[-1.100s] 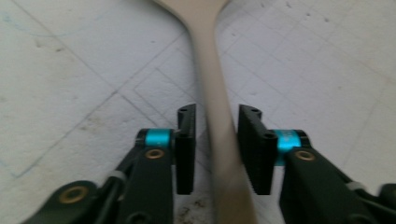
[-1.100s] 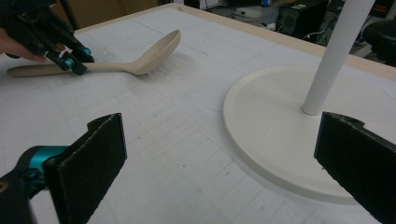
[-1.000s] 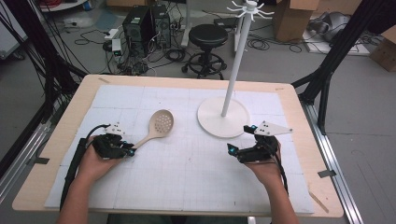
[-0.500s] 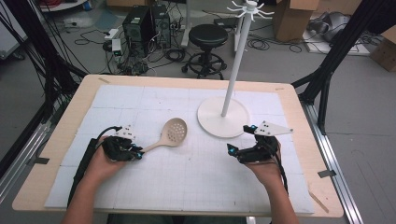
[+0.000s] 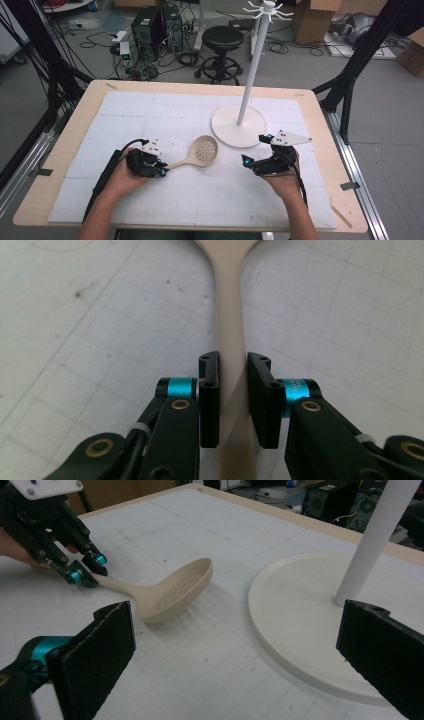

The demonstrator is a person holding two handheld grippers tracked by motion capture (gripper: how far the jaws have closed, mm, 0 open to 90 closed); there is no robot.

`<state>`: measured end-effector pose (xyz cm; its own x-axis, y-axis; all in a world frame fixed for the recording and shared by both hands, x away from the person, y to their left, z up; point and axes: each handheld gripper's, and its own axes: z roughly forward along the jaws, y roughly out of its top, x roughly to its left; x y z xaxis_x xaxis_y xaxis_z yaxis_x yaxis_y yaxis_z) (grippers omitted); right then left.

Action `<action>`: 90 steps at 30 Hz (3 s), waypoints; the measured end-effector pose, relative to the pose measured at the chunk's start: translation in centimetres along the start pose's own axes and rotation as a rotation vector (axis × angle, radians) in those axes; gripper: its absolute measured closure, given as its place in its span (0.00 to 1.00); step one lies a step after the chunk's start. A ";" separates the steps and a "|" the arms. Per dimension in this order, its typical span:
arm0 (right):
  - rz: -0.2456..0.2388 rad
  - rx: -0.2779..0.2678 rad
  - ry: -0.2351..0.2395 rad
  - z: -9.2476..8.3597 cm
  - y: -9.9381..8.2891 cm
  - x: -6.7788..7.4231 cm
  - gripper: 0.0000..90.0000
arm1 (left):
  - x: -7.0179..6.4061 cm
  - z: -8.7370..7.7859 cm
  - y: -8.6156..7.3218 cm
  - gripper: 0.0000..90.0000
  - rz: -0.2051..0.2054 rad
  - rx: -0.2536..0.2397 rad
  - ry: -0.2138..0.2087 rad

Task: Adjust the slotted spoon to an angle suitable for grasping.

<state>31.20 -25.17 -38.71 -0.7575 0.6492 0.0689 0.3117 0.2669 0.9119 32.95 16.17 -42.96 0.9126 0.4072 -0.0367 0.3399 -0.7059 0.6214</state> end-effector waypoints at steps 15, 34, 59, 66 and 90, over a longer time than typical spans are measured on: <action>0.002 0.001 -0.001 -0.1 0.0 0.0 0.01 | 0.4 -2.5 -1.3 0.63 -0.069 -0.070 -0.005; 0.007 -0.008 -0.003 -0.3 0.1 -0.1 0.01 | 0.2 -1.5 -2.0 0.81 0.006 -0.002 -0.029; 0.005 0.001 0.013 0.1 0.1 0.2 0.01 | -1.2 3.1 3.5 0.81 0.140 -0.022 -0.127; 0.001 0.001 0.014 0.1 0.1 0.3 0.01 | -0.6 0.6 3.1 0.57 0.069 -0.147 -0.104; -0.131 0.122 0.133 5.6 3.0 3.6 0.05 | 3.4 -9.6 -5.1 0.14 -0.156 -0.521 0.126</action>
<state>32.56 -18.04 -38.01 -0.8624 0.5061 0.0128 0.2663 0.4321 0.8616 32.18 26.73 -38.76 0.8151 0.5730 -0.0854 0.2827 -0.2648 0.9219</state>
